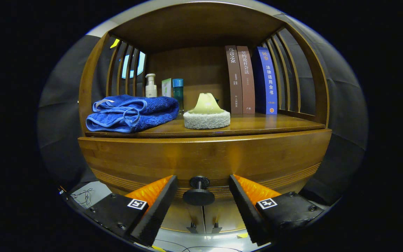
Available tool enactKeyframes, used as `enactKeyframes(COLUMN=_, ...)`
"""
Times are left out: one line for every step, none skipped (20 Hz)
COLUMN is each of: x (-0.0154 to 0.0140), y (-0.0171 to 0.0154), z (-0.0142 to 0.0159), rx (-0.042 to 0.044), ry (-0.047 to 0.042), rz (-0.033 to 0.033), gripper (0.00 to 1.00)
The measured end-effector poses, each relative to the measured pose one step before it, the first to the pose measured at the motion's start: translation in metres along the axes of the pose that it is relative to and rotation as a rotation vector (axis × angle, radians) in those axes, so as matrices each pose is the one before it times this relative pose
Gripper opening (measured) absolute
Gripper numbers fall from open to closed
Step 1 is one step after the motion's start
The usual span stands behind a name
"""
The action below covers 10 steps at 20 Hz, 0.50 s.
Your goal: Pull open the drawer, take out the items inside it, and place them on the countertop above the cabinet.
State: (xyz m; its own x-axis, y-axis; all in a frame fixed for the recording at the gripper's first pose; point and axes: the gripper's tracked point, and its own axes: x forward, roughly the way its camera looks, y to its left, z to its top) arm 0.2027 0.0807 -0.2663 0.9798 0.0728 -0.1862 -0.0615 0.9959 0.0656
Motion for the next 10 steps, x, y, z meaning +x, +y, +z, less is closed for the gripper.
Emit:
enactKeyframes(x=0.00154, y=-0.00007, z=0.00136, rx=-0.00430, ry=-0.00046, rz=0.00126, gripper=0.99)
enactKeyframes(x=0.00187, y=-0.00030, z=-0.00037, rx=-0.00278, ry=-0.00515, rz=0.00041, gripper=0.99)
enactKeyframes(x=-0.00288, y=-0.00096, z=0.00064, rx=-0.00016, ry=-0.01115, rz=0.00255, gripper=0.98)
enactKeyframes(x=0.00238, y=0.00113, z=-0.00100, rx=0.00539, ry=-0.00369, rz=0.00248, gripper=0.98)
enactKeyframes(x=0.00059, y=0.00016, z=-0.00001, rx=0.00082, ry=-0.00021, rz=0.00003, gripper=0.98)
enactKeyframes(x=-0.00126, y=-0.00022, z=0.00055, rx=-0.00433, ry=-0.00112, rz=-0.00188, gripper=0.98)
enactKeyframes(x=0.00096, y=-0.00037, z=-0.00010, rx=-0.00190, ry=-0.00168, rz=-0.00222, gripper=0.98)
enactKeyframes(x=-0.00074, y=0.00047, z=0.00069, rx=0.00347, ry=-0.00470, rz=-0.00046, gripper=0.98)
enactKeyframes(x=0.00008, y=0.00108, z=0.00074, rx=0.00798, ry=-0.00449, rz=0.00330, gripper=0.98)
enactKeyframes(x=0.00004, y=0.00009, z=0.00021, rx=0.00812, ry=0.00007, rz=0.00259, gripper=0.98)
